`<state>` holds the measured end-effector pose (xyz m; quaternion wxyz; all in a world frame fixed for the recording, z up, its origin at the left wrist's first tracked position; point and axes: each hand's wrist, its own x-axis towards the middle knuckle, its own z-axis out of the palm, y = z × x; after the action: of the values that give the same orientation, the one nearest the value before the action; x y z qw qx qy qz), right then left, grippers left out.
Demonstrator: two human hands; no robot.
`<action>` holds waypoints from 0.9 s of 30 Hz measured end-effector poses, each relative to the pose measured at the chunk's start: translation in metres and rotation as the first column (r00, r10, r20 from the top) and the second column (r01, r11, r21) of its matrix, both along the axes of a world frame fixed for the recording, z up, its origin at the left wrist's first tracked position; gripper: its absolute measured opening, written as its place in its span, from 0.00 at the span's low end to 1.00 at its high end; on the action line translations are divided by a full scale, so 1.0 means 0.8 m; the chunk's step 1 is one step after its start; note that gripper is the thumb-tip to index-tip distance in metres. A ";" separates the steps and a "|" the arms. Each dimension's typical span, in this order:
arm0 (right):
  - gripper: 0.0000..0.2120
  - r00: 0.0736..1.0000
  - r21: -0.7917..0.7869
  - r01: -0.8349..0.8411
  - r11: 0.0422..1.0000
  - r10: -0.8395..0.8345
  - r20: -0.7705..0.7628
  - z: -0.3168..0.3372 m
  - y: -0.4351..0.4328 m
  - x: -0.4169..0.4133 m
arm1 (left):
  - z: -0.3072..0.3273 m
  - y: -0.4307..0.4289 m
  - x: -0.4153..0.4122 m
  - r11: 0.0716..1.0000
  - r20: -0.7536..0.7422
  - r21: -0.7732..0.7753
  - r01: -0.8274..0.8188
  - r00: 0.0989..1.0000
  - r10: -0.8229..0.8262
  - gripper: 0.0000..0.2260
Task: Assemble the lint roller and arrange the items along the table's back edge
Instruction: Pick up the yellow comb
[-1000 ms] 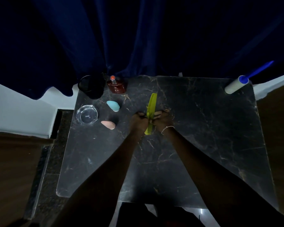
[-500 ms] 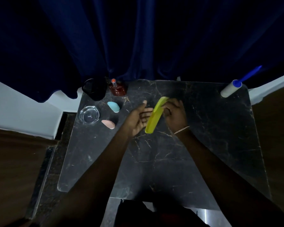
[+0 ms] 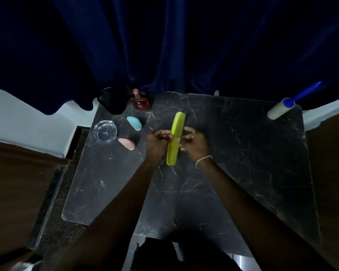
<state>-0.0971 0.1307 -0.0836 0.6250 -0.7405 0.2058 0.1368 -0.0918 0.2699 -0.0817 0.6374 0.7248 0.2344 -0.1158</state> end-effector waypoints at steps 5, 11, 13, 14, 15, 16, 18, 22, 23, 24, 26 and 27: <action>0.27 0.999 0.024 -0.002 1.000 0.003 -0.043 -0.021 0.017 0.015 | -0.015 0.005 0.006 0.998 -0.009 0.057 0.002 1.000 -0.002 0.13; 0.29 1.000 -0.074 0.009 0.997 -0.009 -0.002 -0.043 0.037 0.038 | -0.017 0.018 0.022 0.950 0.010 0.247 0.189 0.980 -0.197 0.13; 0.30 1.000 -0.111 0.004 0.994 -0.004 -0.001 -0.050 0.042 0.043 | -0.019 0.020 0.026 0.926 0.010 0.303 0.225 0.971 -0.239 0.13; 0.30 1.000 -0.128 -0.001 0.992 0.001 0.000 -0.054 0.044 0.044 | -0.021 0.020 0.027 0.914 0.012 0.331 0.236 0.967 -0.254 0.13; 0.30 1.000 -0.145 -0.002 0.989 0.002 0.001 -0.057 0.046 0.045 | -0.022 0.021 0.028 0.901 0.013 0.359 0.242 0.964 -0.264 0.13; 0.29 1.000 -0.159 0.000 0.987 0.000 0.003 -0.061 0.048 0.047 | -0.023 0.022 0.029 0.891 0.011 0.383 0.245 0.963 -0.269 0.13; 0.30 1.000 -0.172 -0.003 0.985 0.003 -0.003 -0.065 0.051 0.049 | -0.025 0.023 0.029 0.870 -0.008 0.420 0.258 0.960 -0.281 0.16; 0.28 0.998 -0.285 -0.064 0.956 0.068 0.004 -0.067 0.056 0.050 | -0.036 0.026 0.029 0.818 -0.025 0.502 0.280 0.950 -0.310 0.20; 0.27 0.996 -0.321 -0.076 0.944 0.084 0.011 -0.065 0.057 0.048 | -0.038 0.026 0.029 0.803 -0.031 0.519 0.291 0.946 -0.323 0.19; 0.25 0.995 -0.345 -0.085 0.935 0.098 0.019 -0.065 0.058 0.047 | -0.040 0.027 0.030 0.789 -0.035 0.535 0.304 0.940 -0.338 0.19; 0.22 0.993 -0.377 -0.099 0.921 0.115 0.019 -0.064 0.061 0.047 | -0.043 0.028 0.031 0.774 -0.040 0.549 0.317 0.934 -0.355 0.18; 0.22 0.993 -0.393 -0.103 0.914 0.117 0.012 -0.062 0.062 0.047 | -0.043 0.027 0.032 0.770 -0.043 0.554 0.316 0.935 -0.353 0.18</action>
<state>-0.0594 0.1802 -0.1331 0.4594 -0.8631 0.1759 0.1147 -0.0664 0.2919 -0.1160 0.3769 0.9109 0.1045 -0.1316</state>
